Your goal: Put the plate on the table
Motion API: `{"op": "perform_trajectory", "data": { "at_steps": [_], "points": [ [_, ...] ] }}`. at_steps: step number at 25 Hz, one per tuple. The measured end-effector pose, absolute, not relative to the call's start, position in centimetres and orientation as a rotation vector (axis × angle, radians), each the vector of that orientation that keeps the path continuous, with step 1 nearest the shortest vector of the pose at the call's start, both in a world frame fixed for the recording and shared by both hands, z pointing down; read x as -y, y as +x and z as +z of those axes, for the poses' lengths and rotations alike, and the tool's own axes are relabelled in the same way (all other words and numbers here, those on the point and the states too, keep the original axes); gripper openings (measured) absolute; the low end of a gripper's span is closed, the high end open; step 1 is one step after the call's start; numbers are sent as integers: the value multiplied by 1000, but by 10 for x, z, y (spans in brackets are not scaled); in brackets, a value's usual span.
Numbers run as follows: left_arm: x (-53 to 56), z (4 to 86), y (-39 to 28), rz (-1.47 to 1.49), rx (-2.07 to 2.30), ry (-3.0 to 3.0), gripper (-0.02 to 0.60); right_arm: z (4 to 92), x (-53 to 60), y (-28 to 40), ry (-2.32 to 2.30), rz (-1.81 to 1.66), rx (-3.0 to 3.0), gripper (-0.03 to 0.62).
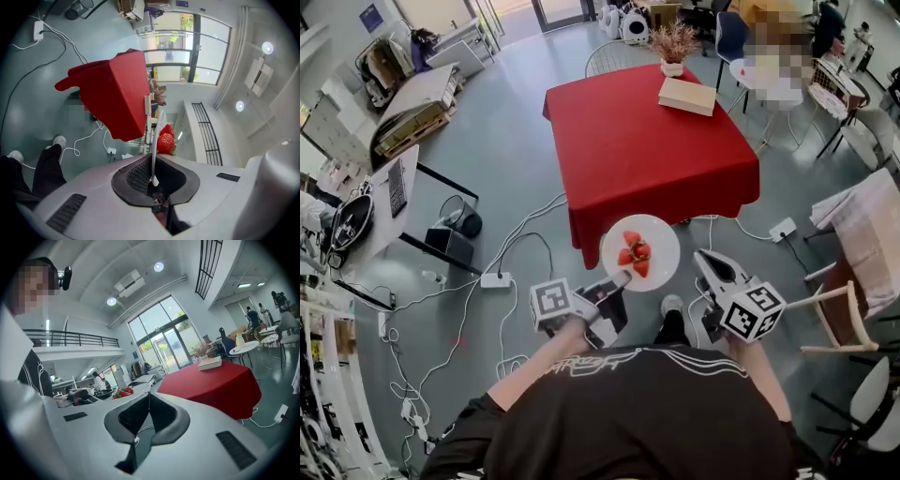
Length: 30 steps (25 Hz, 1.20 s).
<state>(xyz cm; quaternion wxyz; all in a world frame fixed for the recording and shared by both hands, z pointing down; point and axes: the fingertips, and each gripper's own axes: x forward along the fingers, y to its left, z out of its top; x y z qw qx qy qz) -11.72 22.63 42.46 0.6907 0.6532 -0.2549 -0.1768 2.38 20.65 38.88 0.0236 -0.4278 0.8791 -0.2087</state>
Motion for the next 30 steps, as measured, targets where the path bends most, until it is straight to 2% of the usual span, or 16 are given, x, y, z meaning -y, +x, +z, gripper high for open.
{"op": "perform_trajectory", "data": {
  "at_steps": [9, 17, 30],
  "points": [
    [-103, 436, -44, -409, 630, 1393, 17, 402, -75, 94, -1262, -747, -2760, 8],
    [-6, 418, 8, -479, 643, 1421, 17, 390, 20, 140, -1201, -693, -2812, 8],
    [45, 418, -2, -539, 702, 1389, 17, 393, 73, 127, -1107, -711, -2857, 8]
  ]
}}
